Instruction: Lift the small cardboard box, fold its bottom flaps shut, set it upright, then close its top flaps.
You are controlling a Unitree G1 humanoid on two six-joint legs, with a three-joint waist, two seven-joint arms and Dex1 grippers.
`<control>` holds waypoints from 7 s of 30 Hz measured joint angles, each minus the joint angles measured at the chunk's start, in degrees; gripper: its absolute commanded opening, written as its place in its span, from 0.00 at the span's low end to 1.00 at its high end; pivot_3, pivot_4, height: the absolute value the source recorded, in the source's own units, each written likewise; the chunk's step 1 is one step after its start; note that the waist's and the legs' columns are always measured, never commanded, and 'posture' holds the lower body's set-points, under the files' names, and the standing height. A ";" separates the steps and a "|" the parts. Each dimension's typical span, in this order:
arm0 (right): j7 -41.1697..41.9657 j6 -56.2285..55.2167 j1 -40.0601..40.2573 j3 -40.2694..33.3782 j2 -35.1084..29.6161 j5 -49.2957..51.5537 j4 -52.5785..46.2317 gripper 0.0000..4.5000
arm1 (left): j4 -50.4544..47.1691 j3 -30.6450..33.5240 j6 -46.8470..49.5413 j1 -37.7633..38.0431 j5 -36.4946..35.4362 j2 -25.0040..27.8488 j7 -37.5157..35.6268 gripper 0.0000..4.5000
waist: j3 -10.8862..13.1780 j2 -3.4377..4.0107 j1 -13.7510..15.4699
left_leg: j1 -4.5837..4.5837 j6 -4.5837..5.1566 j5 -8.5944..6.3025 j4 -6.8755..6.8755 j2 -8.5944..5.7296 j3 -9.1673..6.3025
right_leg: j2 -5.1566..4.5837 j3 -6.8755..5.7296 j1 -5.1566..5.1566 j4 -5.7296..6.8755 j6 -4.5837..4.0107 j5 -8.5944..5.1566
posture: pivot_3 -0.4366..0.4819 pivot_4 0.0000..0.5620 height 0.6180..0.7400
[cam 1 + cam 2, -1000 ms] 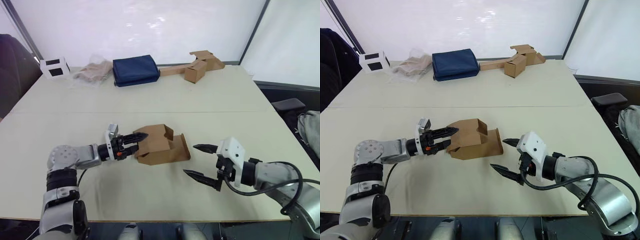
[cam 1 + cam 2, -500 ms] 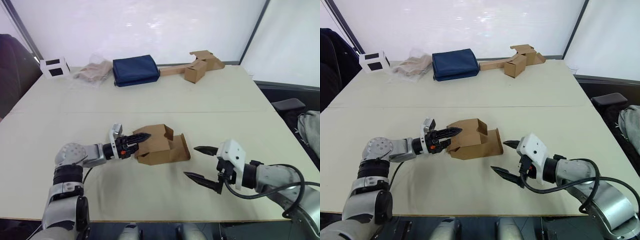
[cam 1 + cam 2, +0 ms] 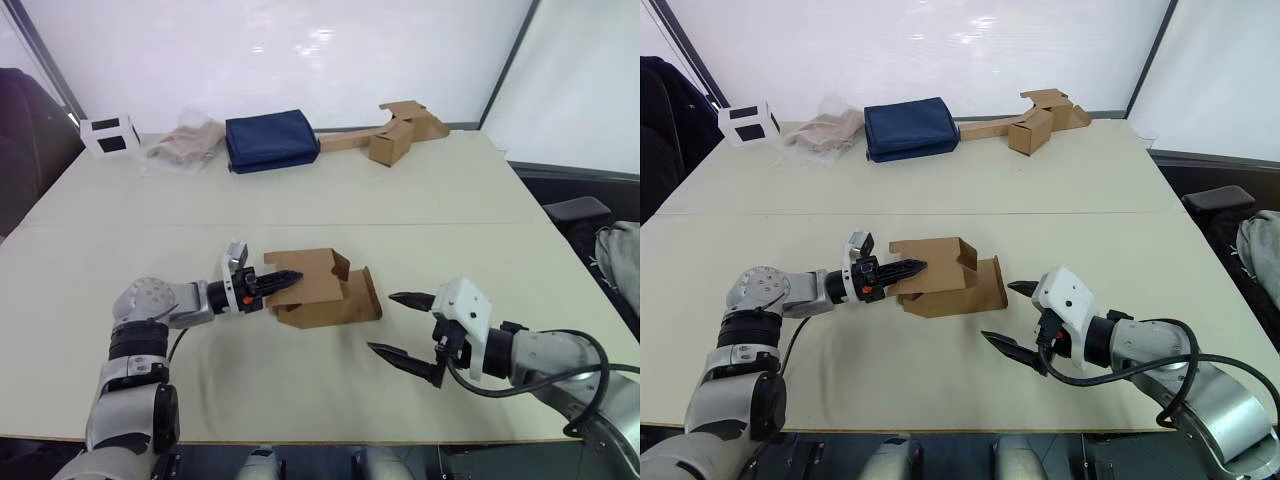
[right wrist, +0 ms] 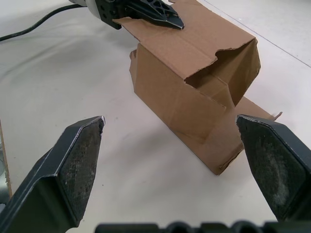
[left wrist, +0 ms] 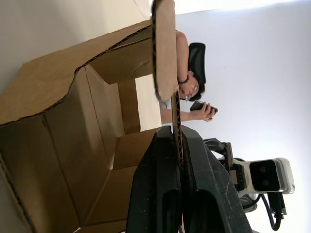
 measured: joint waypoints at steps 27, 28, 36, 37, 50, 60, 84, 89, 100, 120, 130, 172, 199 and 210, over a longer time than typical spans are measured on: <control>-12.58 0.83 -20.24 -2.28 17.86 8.70 17.54 0.01 | -33.02 -14.15 -42.42 6.19 14.63 10.11 -22.08 0.00 | 0.02 0.06 -0.08 | -0.09 -0.06 0.04 -0.18 0.07 0.08 | 0.04 0.06 -0.11 -0.13 -0.01 0.01 | 0.48 0.27 1.00; -12.63 0.67 -20.24 -1.91 17.96 8.31 17.55 0.01 | -32.70 -14.15 -42.89 5.97 14.78 10.05 -22.17 0.00 | 0.03 0.06 -0.09 | -0.09 -0.06 0.04 -0.17 0.07 0.08 | 0.04 0.06 -0.11 -0.13 -0.01 0.02 | 0.48 0.27 1.00; -13.12 -0.12 -20.27 0.66 20.03 5.58 17.55 0.01 | -31.81 -14.13 -43.82 4.67 14.60 10.11 -23.32 0.00 | 0.03 0.06 -0.50 | -0.08 -0.05 0.03 -0.17 0.09 0.07 | 0.08 0.06 -0.12 -0.10 -0.01 0.02 | 0.48 0.27 1.00; -13.12 -0.12 -20.27 1.16 20.17 5.42 17.55 0.01 | -31.82 -14.13 -43.80 4.67 14.48 10.15 -23.45 0.00 | 0.03 0.07 -0.54 | -0.08 -0.05 0.03 -0.17 0.09 0.07 | 0.08 0.06 -0.12 -0.10 -0.01 0.02 | 0.48 0.27 1.00; -11.86 -1.44 -21.82 5.05 21.08 2.14 16.91 0.01 | -32.86 -14.62 -38.07 4.79 12.14 12.37 -26.52 0.00 | 0.03 0.07 -1.61 | -0.08 -0.04 0.02 -0.18 0.09 0.05 | 0.07 0.05 -0.13 -0.10 -0.01 0.02 | 0.48 0.27 1.00; -11.87 -5.67 -23.10 9.48 21.81 -6.22 16.79 0.01 | -32.86 -12.60 -30.01 4.67 5.80 11.99 -24.13 0.00 | 0.03 0.07 -1.60 | -0.08 -0.04 0.02 -0.18 0.08 0.05 | 0.07 0.05 -0.13 -0.10 -0.01 0.02 | 0.48 0.27 1.00; -4.97 -2.01 -13.79 -0.48 16.48 -0.03 12.58 0.01 | -29.15 -9.32 -27.57 1.13 3.11 12.47 -19.57 0.00 | 0.04 0.06 -1.59 | -0.09 -0.03 0.02 -0.17 0.08 0.02 | 0.06 0.03 -0.11 -0.10 -0.01 0.02 | 0.48 0.27 1.00; -5.03 0.94 -10.88 -1.36 16.43 3.78 11.74 0.01 | -29.44 -9.36 -27.44 0.34 3.03 12.25 -19.58 0.00 | 0.04 0.06 -1.57 | -0.08 -0.03 0.02 -0.17 0.07 0.02 | 0.06 0.03 -0.11 -0.10 -0.01 0.02 | 0.48 0.27 1.00; -7.24 -1.93 -13.21 3.89 20.48 0.10 14.24 0.01 | -31.12 -9.30 -24.80 -0.56 0.43 11.38 -19.06 0.00 | 0.04 0.06 -1.55 | -0.09 -0.03 0.02 -0.17 0.07 0.02 | 0.06 0.03 -0.12 -0.10 -0.01 0.02 | 0.48 0.27 1.00; -4.97 1.38 -16.62 4.49 20.20 6.67 10.81 0.01 | -32.73 -9.10 -22.76 0.25 -2.03 10.97 -16.86 0.00 | 0.04 0.06 -1.54 | -0.09 -0.03 0.02 -0.17 0.08 0.02 | 0.05 0.03 -0.12 -0.10 -0.01 0.01 | 0.48 0.27 1.00; -4.61 1.50 -14.36 3.68 16.67 6.44 10.10 0.01 | -32.82 -9.03 -22.93 0.72 -2.03 11.87 -17.39 0.00 | 0.04 0.06 -1.49 | -0.09 -0.03 0.02 -0.17 0.07 0.02 | 0.05 0.03 -0.12 -0.11 -0.01 0.01 | 0.48 0.27 1.00; -18.98 5.03 -15.06 -14.76 32.85 52.49 23.65 0.99 | -35.70 -7.15 -22.89 0.25 -6.76 11.78 -14.52 0.00 | 0.08 0.15 -1.59 | -0.08 -0.02 0.01 -0.19 0.10 0.05 | 0.09 0.06 -0.13 -0.09 -0.01 0.01 | 0.48 0.27 1.00; -19.41 0.89 -10.04 -7.70 30.08 49.57 20.66 0.23 | -34.56 -6.85 -23.90 -0.29 -6.95 10.68 -11.12 0.00 | 0.08 0.15 -1.61 | -0.08 -0.02 0.01 -0.21 0.10 0.06 | 0.09 0.07 -0.15 -0.10 -0.01 0.01 | 0.48 0.27 1.00; -18.30 -0.54 -10.05 -6.48 29.19 44.64 20.66 0.23 | -34.67 -6.82 -23.85 -0.29 -7.86 10.46 -10.46 0.00 | 0.08 0.15 -1.58 | -0.08 -0.02 0.01 -0.21 0.10 0.06 | 0.09 0.07 -0.15 -0.10 -0.01 0.01 | 0.48 0.27 1.00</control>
